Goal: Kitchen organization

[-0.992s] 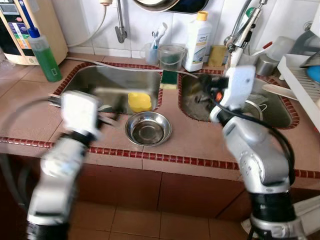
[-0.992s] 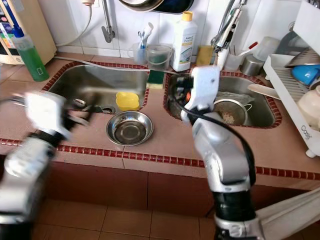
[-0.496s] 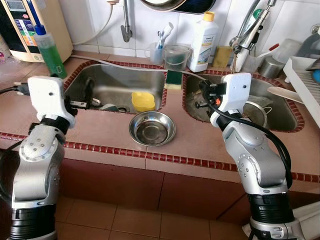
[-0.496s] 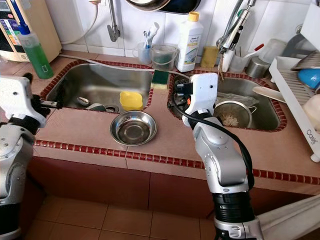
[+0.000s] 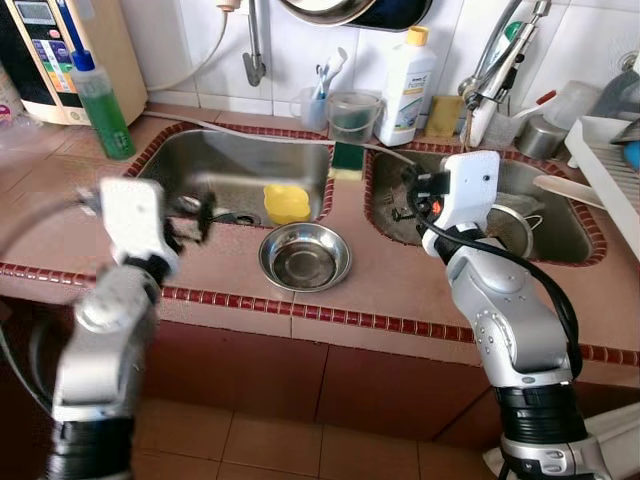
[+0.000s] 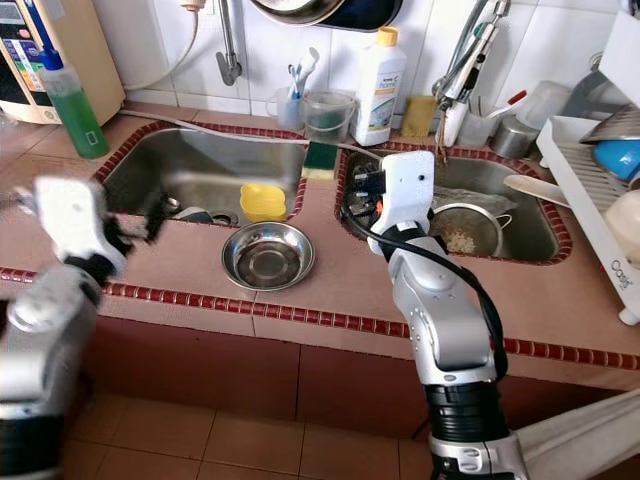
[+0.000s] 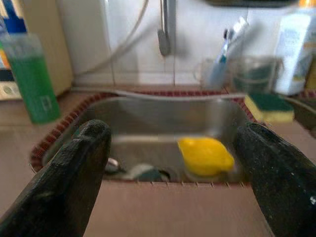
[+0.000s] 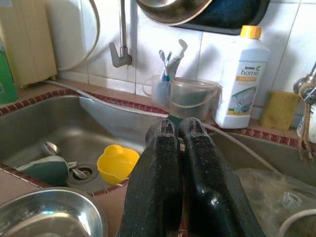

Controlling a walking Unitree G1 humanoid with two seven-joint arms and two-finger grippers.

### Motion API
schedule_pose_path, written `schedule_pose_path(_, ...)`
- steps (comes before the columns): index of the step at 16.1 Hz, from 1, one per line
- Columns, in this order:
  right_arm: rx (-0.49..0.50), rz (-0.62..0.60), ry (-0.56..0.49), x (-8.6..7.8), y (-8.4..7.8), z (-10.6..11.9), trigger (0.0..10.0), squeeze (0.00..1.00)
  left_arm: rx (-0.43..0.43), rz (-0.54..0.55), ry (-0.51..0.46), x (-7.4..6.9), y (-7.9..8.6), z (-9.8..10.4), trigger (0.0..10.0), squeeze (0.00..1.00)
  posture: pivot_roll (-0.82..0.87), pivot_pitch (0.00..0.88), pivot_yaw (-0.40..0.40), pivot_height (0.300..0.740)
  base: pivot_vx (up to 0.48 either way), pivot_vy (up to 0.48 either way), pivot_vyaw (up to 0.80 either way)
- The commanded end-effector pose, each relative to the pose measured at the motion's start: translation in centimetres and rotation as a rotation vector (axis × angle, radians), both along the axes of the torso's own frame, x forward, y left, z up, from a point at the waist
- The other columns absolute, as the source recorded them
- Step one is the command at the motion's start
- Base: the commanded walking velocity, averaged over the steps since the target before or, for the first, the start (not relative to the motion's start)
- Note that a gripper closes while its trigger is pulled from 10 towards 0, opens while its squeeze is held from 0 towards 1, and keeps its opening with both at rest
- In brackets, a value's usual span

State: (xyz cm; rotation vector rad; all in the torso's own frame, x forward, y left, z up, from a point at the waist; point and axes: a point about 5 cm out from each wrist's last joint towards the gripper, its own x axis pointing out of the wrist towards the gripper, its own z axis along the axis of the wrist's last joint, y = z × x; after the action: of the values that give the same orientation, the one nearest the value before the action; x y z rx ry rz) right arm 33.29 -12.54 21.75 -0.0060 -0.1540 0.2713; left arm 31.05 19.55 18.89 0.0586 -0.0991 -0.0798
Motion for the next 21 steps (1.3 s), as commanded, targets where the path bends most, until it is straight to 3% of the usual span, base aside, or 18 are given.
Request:
schedule_pose_path(1, -0.010, 0.002, -0.018, 0.12, -0.02, 0.29, 10.0, 0.00, -0.002, -0.007, -0.013, -0.01, -0.20, 0.54, 10.0, 0.00, 0.02, 0.000, -0.042, 0.740, 0.240, 0.000, 0.00)
schedule_pose_path(21, -0.067, 0.090, -0.086, -0.52, 0.92, 0.41, 10.0, 0.00, -0.023, 0.004, 0.019, -0.65, 0.47, 0.00, 10.0, 0.00, 0.02, 0.032, -0.058, 0.740, 0.316, 0.000, 0.00)
